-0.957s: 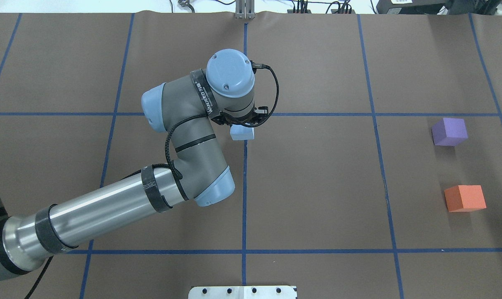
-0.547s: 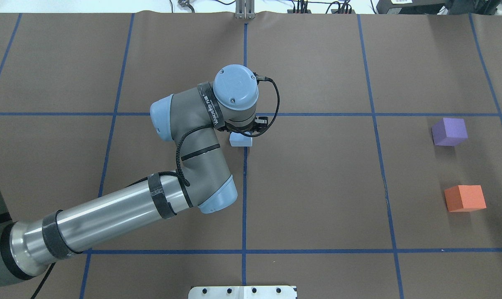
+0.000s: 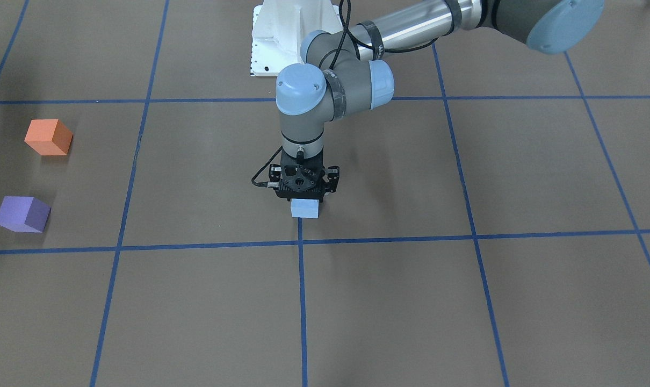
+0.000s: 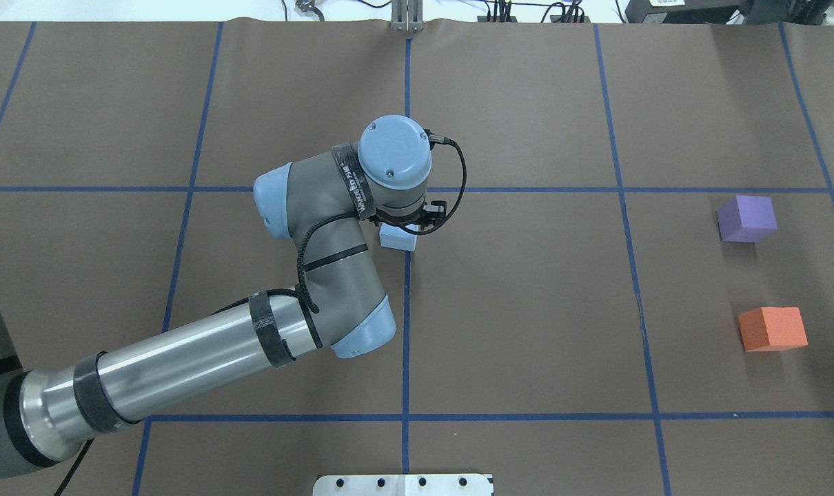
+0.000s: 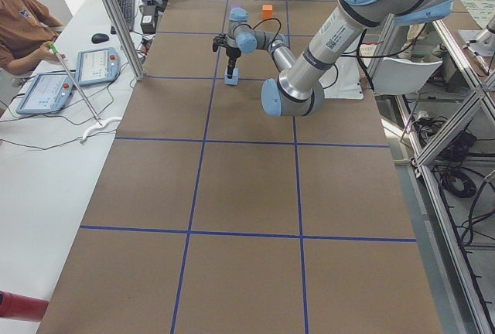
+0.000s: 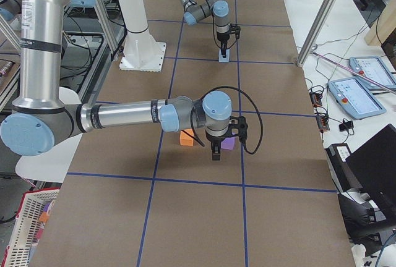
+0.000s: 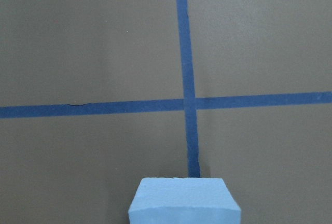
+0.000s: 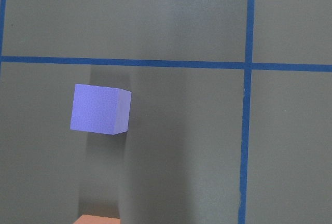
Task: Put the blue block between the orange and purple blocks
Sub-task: 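Set the cube down and open the left gripper while the right arm approaches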
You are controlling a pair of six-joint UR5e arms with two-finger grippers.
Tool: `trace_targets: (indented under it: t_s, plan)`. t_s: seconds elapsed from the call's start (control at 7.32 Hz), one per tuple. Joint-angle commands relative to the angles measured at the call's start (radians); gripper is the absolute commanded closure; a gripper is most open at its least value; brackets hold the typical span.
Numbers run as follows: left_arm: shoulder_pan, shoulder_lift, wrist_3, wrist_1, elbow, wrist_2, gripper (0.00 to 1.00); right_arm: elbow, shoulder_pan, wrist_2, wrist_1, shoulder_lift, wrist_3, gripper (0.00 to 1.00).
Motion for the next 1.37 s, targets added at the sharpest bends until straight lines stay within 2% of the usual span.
trace_targets:
  t_s: [0.0,0.14,0.27,0.55,0.68,0.96,1.23]
  plan:
    - [-0.001,0.001,-0.001,-0.001,-0.012,0.000,0.00,0.000,0.000,0.001,-0.011,0.054,0.001,0.00]
    - [-0.025,-0.001,0.005,0.007,-0.015,-0.007,0.00,-0.003,-0.006,0.000,-0.016,0.092,0.029,0.00]
    - [-0.071,0.002,0.015,0.011,-0.026,-0.030,0.00,-0.002,-0.017,-0.009,-0.084,0.181,0.058,0.00]
    - [-0.202,0.031,0.115,0.027,-0.049,-0.209,0.00,-0.003,-0.090,-0.022,-0.299,0.424,0.128,0.01]
    - [-0.232,0.113,0.151,0.048,-0.139,-0.233,0.00,-0.003,-0.144,-0.032,-0.370,0.544,0.235,0.01]
    - [-0.295,0.288,0.292,0.155,-0.336,-0.256,0.00,-0.002,-0.310,-0.138,-0.386,0.689,0.500,0.01]
    - [-0.397,0.414,0.445,0.226,-0.440,-0.314,0.00,-0.049,-0.492,-0.237,-0.407,0.822,0.691,0.01]
